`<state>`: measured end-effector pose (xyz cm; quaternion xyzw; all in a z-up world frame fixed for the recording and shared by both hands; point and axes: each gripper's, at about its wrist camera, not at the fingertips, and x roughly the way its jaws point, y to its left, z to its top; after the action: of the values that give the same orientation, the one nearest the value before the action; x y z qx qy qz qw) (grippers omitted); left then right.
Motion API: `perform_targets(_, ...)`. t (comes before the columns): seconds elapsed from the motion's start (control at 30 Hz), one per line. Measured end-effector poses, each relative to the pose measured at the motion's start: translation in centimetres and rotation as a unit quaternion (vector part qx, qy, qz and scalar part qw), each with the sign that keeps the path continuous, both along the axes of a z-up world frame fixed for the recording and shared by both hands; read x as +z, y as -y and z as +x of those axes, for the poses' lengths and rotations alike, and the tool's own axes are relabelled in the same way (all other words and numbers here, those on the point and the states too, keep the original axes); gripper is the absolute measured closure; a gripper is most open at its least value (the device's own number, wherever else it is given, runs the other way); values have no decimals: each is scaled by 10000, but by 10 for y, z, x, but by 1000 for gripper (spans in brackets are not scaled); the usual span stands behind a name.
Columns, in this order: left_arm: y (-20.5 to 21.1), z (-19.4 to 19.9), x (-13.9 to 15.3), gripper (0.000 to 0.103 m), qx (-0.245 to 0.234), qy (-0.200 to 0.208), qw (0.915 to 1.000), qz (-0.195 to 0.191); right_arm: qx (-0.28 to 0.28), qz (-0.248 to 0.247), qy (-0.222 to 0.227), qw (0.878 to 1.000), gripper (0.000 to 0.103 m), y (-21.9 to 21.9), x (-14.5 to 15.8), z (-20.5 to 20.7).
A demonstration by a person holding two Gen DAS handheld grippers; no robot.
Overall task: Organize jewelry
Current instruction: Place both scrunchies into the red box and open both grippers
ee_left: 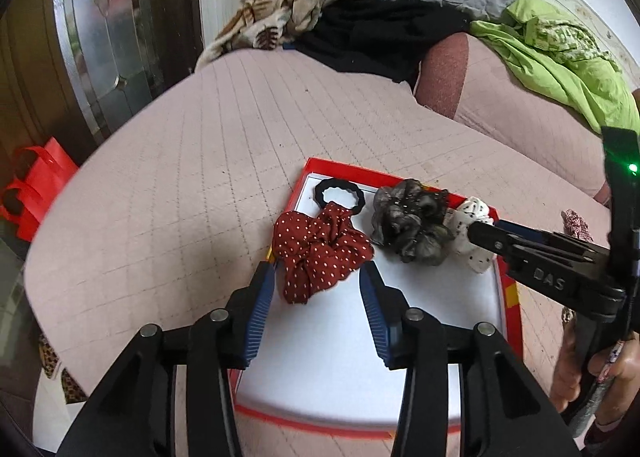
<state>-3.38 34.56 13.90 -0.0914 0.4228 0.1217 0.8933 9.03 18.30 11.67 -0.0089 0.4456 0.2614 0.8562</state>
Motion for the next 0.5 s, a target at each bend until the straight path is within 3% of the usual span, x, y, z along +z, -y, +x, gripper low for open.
perform_targets(0.23, 36, -21, 18, 55, -94, 94, 9999, 79, -106, -15, 29, 9999, 53, 52, 10, -44)
perform_targets(0.5, 96, -37, 19, 55, -423, 38, 9991, -24, -424, -253, 19, 9988, 53, 124, 2, -90)
